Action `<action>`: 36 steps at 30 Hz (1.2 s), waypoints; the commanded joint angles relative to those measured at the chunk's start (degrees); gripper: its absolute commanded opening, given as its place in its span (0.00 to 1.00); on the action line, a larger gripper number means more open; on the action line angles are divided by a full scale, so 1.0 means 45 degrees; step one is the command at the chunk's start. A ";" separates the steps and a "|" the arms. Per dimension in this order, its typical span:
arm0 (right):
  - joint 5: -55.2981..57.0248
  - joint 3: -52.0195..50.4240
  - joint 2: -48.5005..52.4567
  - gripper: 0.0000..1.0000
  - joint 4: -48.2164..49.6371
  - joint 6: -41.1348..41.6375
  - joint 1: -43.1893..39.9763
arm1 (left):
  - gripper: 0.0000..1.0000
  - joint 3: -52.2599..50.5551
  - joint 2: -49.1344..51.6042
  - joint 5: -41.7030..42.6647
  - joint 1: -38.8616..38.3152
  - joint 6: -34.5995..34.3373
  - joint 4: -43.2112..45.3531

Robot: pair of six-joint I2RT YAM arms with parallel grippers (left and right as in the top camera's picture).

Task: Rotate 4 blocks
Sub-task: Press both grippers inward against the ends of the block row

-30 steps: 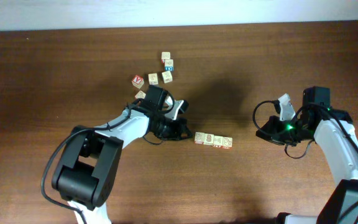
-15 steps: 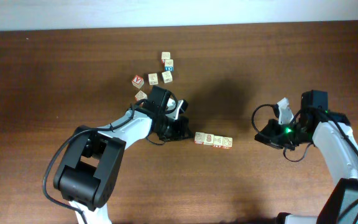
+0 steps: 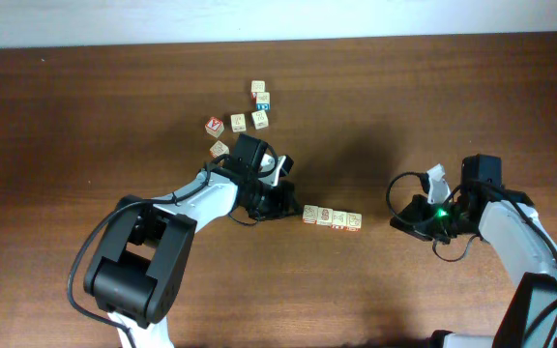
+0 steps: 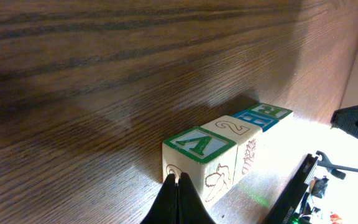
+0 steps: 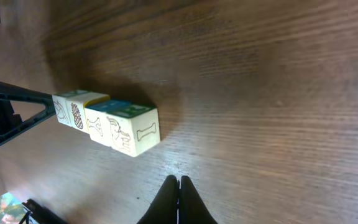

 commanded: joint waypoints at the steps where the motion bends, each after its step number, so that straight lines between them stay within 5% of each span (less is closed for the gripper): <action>1: -0.0209 -0.0146 0.0418 0.04 0.0743 0.0073 0.0787 | 0.00 0.0078 0.0117 0.0044 -0.0078 -0.0078 -0.0010; 4: -0.0160 -0.0146 0.1239 0.04 0.2006 0.0083 0.2205 | 0.00 0.0078 0.0117 0.0005 -0.0078 -0.0078 -0.0005; 11: 0.0359 -0.0146 0.2293 0.04 0.2433 -0.0024 0.2307 | 0.00 0.0078 0.0117 0.0010 -0.0073 -0.0078 -0.0015; 36: -0.1413 -0.0058 0.0699 0.04 0.2404 0.1248 0.3060 | 0.00 0.0078 0.0117 0.0005 -0.0078 -0.0078 0.0034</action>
